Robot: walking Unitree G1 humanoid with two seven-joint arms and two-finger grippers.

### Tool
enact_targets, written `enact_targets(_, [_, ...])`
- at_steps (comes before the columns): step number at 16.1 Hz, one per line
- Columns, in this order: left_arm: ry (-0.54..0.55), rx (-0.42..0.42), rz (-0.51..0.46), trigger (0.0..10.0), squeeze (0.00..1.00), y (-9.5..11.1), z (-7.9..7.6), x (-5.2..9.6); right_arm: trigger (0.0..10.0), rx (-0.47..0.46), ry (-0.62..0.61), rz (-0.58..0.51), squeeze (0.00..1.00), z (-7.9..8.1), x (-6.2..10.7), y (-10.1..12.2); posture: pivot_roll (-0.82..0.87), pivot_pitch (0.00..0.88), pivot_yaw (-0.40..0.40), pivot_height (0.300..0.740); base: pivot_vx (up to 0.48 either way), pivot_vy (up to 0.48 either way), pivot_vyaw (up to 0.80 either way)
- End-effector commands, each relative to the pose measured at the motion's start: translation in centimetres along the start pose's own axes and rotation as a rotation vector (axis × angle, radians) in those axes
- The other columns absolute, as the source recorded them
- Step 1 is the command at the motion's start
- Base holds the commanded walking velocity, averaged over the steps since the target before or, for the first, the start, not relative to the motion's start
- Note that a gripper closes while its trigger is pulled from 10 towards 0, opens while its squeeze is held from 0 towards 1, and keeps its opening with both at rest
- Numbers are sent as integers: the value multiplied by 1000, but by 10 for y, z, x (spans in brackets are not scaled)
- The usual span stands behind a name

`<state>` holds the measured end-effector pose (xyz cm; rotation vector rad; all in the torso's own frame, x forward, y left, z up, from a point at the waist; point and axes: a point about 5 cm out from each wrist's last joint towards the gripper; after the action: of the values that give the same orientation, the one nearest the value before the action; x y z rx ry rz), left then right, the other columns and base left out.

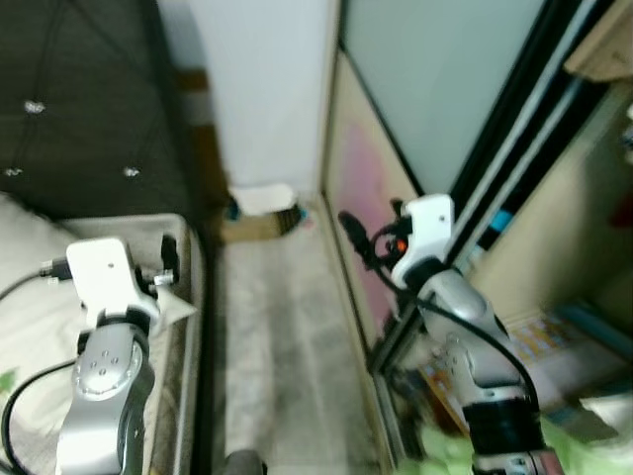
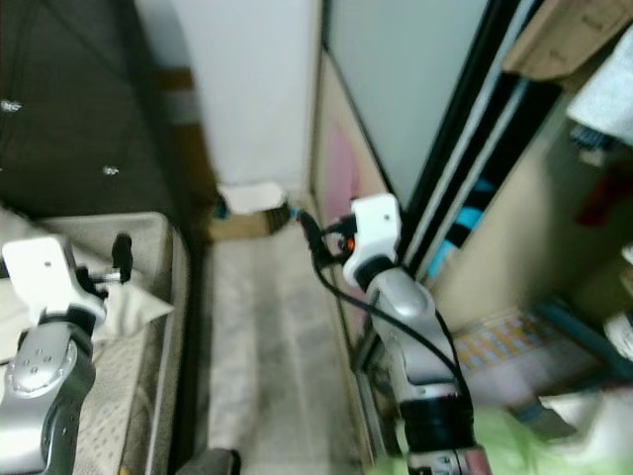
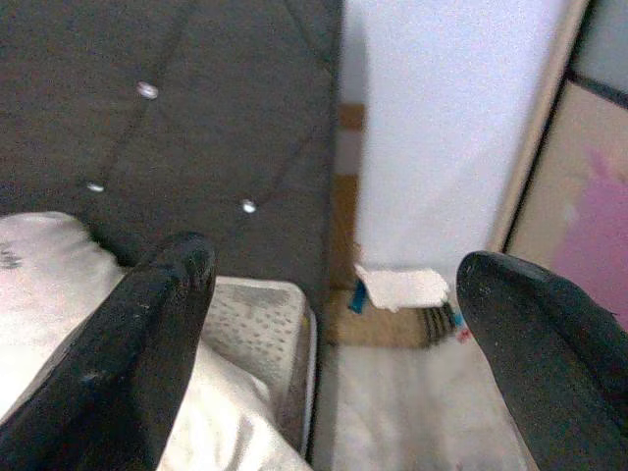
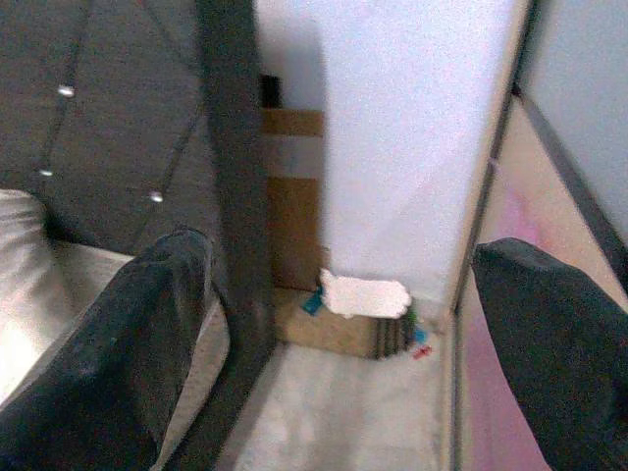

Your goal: Clean up the room

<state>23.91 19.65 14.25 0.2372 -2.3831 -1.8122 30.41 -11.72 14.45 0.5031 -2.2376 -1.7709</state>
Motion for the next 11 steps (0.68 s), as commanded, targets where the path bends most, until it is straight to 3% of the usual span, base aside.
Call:
enact_targets(1, [3, 22, 12, 10000, 0, -2, -2, 2, 10000, 1, -12, 9, 0, -6, 1, -3, 60, 8, -69, 740, 0, 0, 800])
enact_targets(11, [-38, 22, -24, 10000, 0, 3, -10, 0, 10000, 11, 10, -11, 0, -5, -2, -1, 63, 0, -65, 740, 0, 0, 800])
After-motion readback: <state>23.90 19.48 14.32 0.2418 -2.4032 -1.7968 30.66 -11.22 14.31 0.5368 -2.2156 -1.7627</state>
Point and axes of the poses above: a point about 5 cm out from each wrist's last joint towards the gripper, its own x axis pointing back from the gripper into the wrist, its own y axis along the axis of the wrist's last joint, z = x × y, and after that the axes turned 15 degrees about x, right-handed
